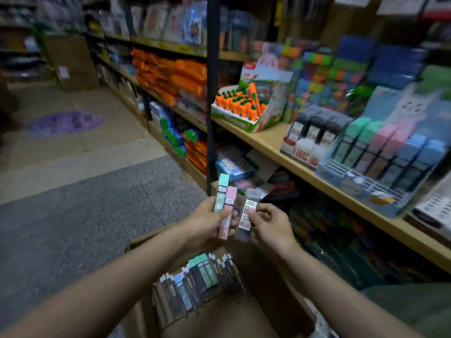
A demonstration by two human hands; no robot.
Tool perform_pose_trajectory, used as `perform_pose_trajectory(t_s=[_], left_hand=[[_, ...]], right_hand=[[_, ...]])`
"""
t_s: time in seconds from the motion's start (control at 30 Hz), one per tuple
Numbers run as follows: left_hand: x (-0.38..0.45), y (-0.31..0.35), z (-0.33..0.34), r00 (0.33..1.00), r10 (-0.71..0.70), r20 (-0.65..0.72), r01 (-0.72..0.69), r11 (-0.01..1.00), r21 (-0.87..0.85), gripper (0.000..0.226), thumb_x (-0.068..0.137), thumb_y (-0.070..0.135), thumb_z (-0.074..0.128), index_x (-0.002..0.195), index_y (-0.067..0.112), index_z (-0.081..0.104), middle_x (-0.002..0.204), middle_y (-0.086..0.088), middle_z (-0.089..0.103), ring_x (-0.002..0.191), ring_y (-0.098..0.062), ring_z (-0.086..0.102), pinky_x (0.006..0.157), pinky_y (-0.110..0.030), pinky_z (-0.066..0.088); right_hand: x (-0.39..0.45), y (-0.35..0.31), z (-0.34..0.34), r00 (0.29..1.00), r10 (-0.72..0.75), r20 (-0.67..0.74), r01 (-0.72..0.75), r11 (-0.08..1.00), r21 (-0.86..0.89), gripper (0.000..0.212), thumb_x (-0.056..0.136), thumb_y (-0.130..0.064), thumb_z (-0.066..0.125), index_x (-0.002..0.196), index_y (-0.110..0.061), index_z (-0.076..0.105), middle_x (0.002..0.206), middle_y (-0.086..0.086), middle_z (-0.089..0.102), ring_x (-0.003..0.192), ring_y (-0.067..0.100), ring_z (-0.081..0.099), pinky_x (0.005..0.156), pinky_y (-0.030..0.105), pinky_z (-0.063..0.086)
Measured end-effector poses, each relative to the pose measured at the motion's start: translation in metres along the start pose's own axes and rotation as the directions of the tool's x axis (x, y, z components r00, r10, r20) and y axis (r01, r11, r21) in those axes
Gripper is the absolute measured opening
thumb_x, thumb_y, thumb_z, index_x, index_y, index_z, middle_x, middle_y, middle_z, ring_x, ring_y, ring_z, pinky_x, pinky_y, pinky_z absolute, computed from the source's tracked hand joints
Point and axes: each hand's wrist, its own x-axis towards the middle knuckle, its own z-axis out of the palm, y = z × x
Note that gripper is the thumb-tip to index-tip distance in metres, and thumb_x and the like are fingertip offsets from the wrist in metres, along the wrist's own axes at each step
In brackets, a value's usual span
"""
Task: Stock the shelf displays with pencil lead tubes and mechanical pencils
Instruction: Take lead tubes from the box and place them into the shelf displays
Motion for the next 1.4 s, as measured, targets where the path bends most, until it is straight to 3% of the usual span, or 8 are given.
perform_pose_trajectory(t_s=[0.1, 0.23, 0.37, 0.47, 0.73, 0.93, 1.23, 1.4], left_hand=[[0.002, 0.013, 0.015, 0.999, 0.016, 0.042, -0.017, 1.000, 0.013, 0.021, 0.101, 0.011, 0.045, 0.116, 0.023, 0.055, 0.099, -0.006, 0.071, 0.085, -0.018, 0.071, 0.076, -0.040, 0.060], [0.010, 0.033, 0.035, 0.991, 0.095, 0.089, -0.088, 0.992, -0.088, 0.023, 0.100, 0.011, 0.048, 0.120, 0.018, 0.056, 0.104, -0.007, 0.072, 0.095, -0.022, 0.072, 0.072, -0.039, 0.059], [0.022, 0.048, 0.052, 0.986, 0.117, 0.116, -0.098, 0.983, -0.157, 0.026, 0.099, 0.012, 0.050, 0.125, 0.015, 0.053, 0.107, -0.010, 0.067, 0.097, -0.024, 0.067, 0.076, -0.039, 0.059], [0.032, 0.062, 0.064, 0.976, 0.152, 0.156, -0.122, 0.975, -0.185, 0.025, 0.100, 0.012, 0.050, 0.124, 0.015, 0.052, 0.105, -0.010, 0.067, 0.090, -0.022, 0.067, 0.067, -0.033, 0.058], [0.058, 0.081, 0.076, 0.971, 0.200, 0.133, -0.155, 0.944, -0.292, 0.023, 0.100, 0.011, 0.051, 0.121, 0.004, 0.054, 0.097, -0.010, 0.066, 0.080, -0.019, 0.065, 0.066, -0.035, 0.060], [0.074, 0.085, 0.071, 0.971, 0.196, 0.140, -0.152, 0.949, -0.276, 0.021, 0.100, 0.011, 0.051, 0.120, 0.006, 0.054, 0.099, -0.010, 0.066, 0.083, -0.019, 0.065, 0.068, -0.036, 0.061], [0.090, 0.091, 0.070, 0.968, 0.200, 0.150, -0.141, 0.933, -0.332, 0.016, 0.100, 0.011, 0.051, 0.114, 0.013, 0.057, 0.094, -0.006, 0.068, 0.081, -0.017, 0.066, 0.067, -0.034, 0.061], [0.090, 0.090, 0.076, 0.966, 0.203, 0.162, -0.141, 0.933, -0.330, 0.020, 0.100, 0.009, 0.048, 0.120, 0.009, 0.054, 0.092, -0.006, 0.066, 0.080, -0.016, 0.065, 0.066, -0.035, 0.062]], right_hand=[[0.000, -0.028, -0.021, 0.994, -0.105, -0.038, 0.097, 0.979, -0.180, 0.019, 0.088, -0.011, 0.069, 0.105, -0.014, 0.059, 0.094, 0.003, 0.068, 0.082, 0.018, 0.070, 0.075, 0.036, 0.060], [0.003, -0.059, -0.056, 0.960, -0.279, 0.008, 0.266, 0.906, -0.331, 0.061, 0.086, -0.010, 0.070, 0.131, -0.035, 0.037, 0.091, -0.002, 0.064, 0.069, 0.006, 0.071, 0.062, 0.030, 0.060], [0.015, -0.091, -0.090, 0.876, -0.480, 0.048, 0.433, 0.737, -0.519, 0.053, 0.089, -0.013, 0.068, 0.119, -0.046, 0.039, 0.090, -0.009, 0.057, 0.066, -0.001, 0.066, 0.055, 0.012, 0.050], [0.027, -0.117, -0.111, 0.811, -0.580, 0.074, 0.481, 0.591, -0.648, 0.046, 0.088, -0.020, 0.070, 0.114, -0.040, 0.038, 0.084, -0.007, 0.062, 0.070, 0.000, 0.061, 0.057, 0.016, 0.048], [0.083, -0.173, -0.124, 0.701, -0.713, 0.020, 0.496, 0.468, -0.731, 0.045, 0.082, -0.019, 0.077, 0.107, -0.031, 0.042, 0.096, -0.010, 0.056, 0.077, -0.009, 0.057, 0.058, 0.007, 0.045], [0.129, -0.182, -0.104, 0.676, -0.737, 0.000, 0.448, 0.412, -0.793, 0.041, 0.082, -0.020, 0.077, 0.104, -0.028, 0.044, 0.104, -0.005, 0.056, 0.086, 0.015, 0.061, 0.078, 0.040, 0.056], [0.154, -0.159, -0.093, 0.726, -0.684, 0.065, 0.346, 0.281, -0.895, 0.048, 0.074, -0.023, 0.083, 0.110, -0.015, 0.053, 0.101, 0.004, 0.065, 0.091, 0.022, 0.062, 0.076, 0.038, 0.052], [0.155, -0.147, -0.094, 0.708, -0.693, 0.136, 0.292, 0.112, -0.950, 0.045, 0.073, -0.024, 0.082, 0.107, -0.008, 0.058, 0.109, 0.011, 0.056, 0.102, 0.031, 0.054, 0.087, 0.045, 0.044]])
